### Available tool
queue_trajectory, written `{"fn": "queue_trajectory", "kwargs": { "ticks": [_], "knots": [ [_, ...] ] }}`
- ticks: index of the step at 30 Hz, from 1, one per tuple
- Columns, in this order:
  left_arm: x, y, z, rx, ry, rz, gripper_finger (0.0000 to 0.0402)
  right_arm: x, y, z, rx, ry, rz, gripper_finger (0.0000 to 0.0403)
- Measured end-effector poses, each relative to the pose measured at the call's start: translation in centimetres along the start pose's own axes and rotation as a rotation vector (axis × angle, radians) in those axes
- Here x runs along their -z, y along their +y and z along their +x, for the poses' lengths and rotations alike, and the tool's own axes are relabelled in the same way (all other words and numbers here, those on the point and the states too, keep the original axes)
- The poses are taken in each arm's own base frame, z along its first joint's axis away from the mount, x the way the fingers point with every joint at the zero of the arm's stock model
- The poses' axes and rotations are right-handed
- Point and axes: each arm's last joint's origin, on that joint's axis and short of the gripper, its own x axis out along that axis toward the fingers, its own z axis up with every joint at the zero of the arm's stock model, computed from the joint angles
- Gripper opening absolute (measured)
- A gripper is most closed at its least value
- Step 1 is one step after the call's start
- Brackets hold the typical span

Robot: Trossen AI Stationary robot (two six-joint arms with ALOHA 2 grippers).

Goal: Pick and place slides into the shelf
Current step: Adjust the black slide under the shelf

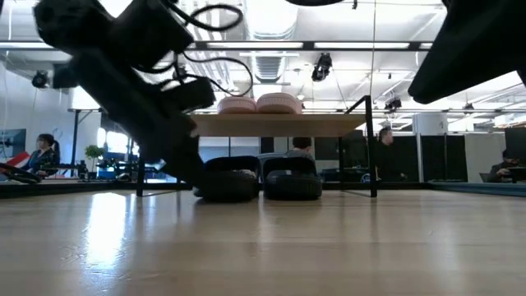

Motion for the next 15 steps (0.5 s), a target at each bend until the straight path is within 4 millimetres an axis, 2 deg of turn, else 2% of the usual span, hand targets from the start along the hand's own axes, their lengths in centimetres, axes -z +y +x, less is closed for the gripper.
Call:
{"fn": "queue_trajectory", "kwargs": {
  "ticks": [8,12,15],
  "knots": [
    [-0.8,2.3,1.1,-0.066,0.007,0.006,0.0008,-0.4,0.1,0.4,0.007,-0.009,0.009,0.0009],
    [-1.0,2.5,1.0,-0.036,0.013,0.007,0.0008,-0.7,0.2,0.6,0.012,-0.015,0.008,0.0009],
    [-1.6,2.0,0.1,0.033,-0.006,0.001,0.0008,-1.1,0.2,0.9,0.019,-0.023,0.005,0.0009]
  ]
}}
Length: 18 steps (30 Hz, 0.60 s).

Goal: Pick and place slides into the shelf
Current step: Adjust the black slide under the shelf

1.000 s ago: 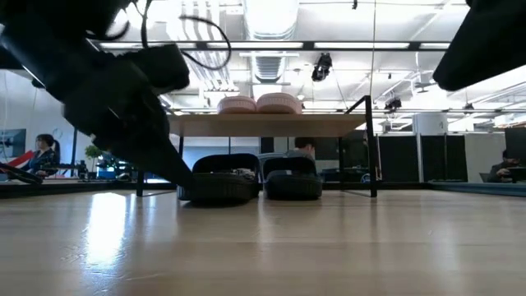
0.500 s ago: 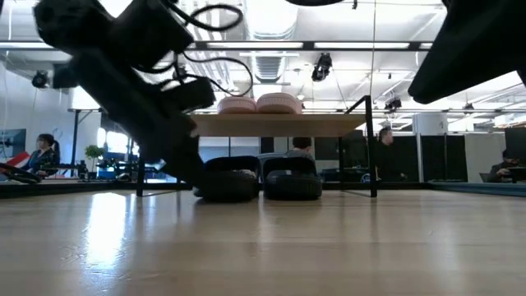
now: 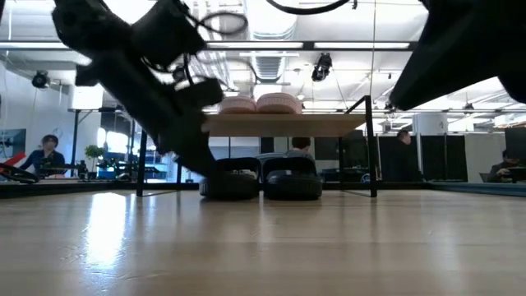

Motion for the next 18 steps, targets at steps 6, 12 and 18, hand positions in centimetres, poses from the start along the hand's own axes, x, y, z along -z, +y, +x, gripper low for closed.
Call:
{"fn": "queue_trajectory", "kwargs": {
  "ticks": [6,12,18],
  "knots": [
    [-1.6,-1.9,-3.9,0.123,-0.109,-0.085,0.0008,-1.1,0.2,1.0,0.020,-0.023,-0.013,0.0009],
    [-1.8,-2.5,-8.7,0.209,-0.098,-0.211,0.0008,-3.5,-0.1,3.4,0.100,0.010,0.009,0.0008],
    [-0.6,-1.8,-13.1,0.192,-0.043,-0.302,0.0008,-6.7,-0.7,6.1,0.177,0.017,-0.109,0.0008]
  ]
}}
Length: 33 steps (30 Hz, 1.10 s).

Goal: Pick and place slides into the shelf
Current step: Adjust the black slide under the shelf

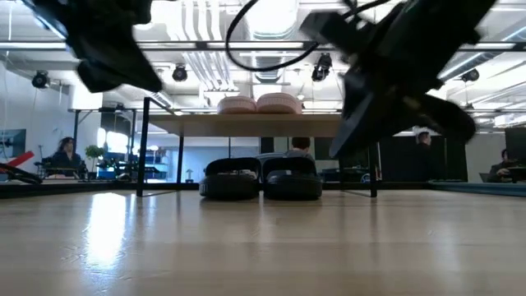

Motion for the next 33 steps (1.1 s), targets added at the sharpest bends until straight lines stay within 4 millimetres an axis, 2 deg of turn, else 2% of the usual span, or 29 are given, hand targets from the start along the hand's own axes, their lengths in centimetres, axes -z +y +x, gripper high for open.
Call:
{"fn": "queue_trajectory", "kwargs": {
  "ticks": [5,10,15,21,28,31,33],
  "knots": [
    [0.8,1.2,-1.9,-0.102,0.015,-0.061,0.0008,-2.9,-0.1,2.1,0.026,0.043,-0.140,0.0008],
    [1.7,2.0,-2.0,-0.129,0.033,-0.087,0.0008,-5.9,-0.4,3.8,0.043,0.046,-0.199,0.0008],
    [2.1,2.3,-1.9,-0.136,0.035,-0.124,0.0008,-7.8,-1.0,4.9,0.069,0.055,-0.195,0.0008],
    [2.1,2.4,-1.9,-0.149,0.021,-0.124,0.0008,-8.6,-1.4,5.5,0.060,0.069,-0.222,0.0008],
    [2.1,2.4,-1.8,-0.162,0.005,-0.126,0.0008,-8.6,-2.1,6.3,0.045,0.053,-0.167,0.0008],
    [2.3,2.2,-1.2,-0.163,0.009,-0.092,0.0008,-8.0,-1.5,5.8,0.019,0.061,-0.166,0.0008],
    [2.7,2.0,-0.3,-0.157,0.011,-0.004,0.0008,-7.2,-0.6,5.0,-0.018,0.064,-0.184,0.0008]
  ]
}}
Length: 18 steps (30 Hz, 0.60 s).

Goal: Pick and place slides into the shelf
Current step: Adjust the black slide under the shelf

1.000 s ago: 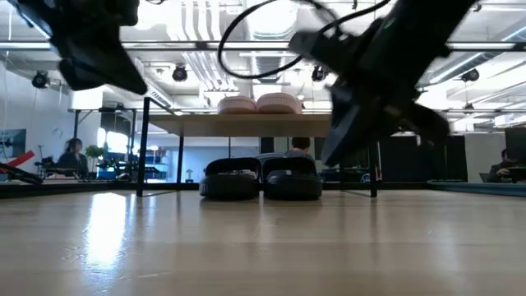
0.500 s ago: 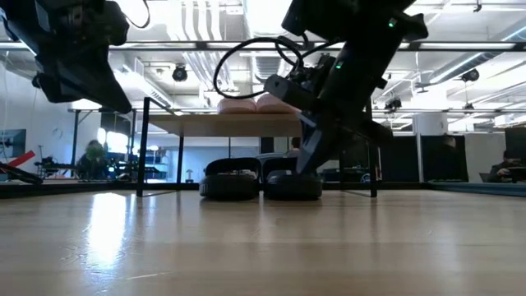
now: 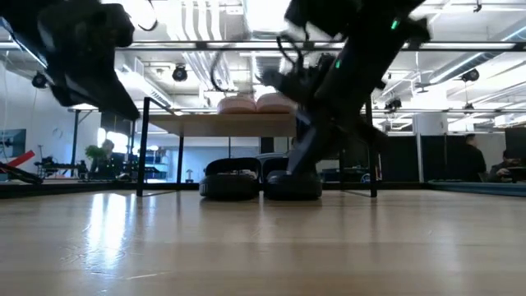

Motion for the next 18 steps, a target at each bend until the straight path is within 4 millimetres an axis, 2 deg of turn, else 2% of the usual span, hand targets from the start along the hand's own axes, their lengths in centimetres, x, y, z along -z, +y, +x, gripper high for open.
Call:
{"fn": "queue_trajectory", "kwargs": {
  "ticks": [3,6,10,14,18],
  "knots": [
    [0.5,-1.2,1.7,0.028,-0.026,0.169,0.0008,1.5,1.7,-1.5,-0.047,-0.029,-0.003,0.0008],
    [1.1,-2.5,3.7,0.046,-0.058,0.308,0.0008,3.4,3.0,-3.6,-0.048,-0.157,0.087,0.0008],
    [1.7,-2.3,6.8,-0.044,-0.040,0.269,0.0008,6.0,3.3,-7.0,-0.044,-0.367,0.281,0.0008],
    [1.9,-1.6,9.3,-0.119,-0.029,0.224,0.0008,7.4,2.5,-8.9,0.028,-0.380,0.279,0.0008],
    [1.1,-1.5,10.7,-0.110,-0.082,0.193,0.0008,7.9,2.2,-10.2,0.074,-0.356,0.276,0.0009]
  ]
}}
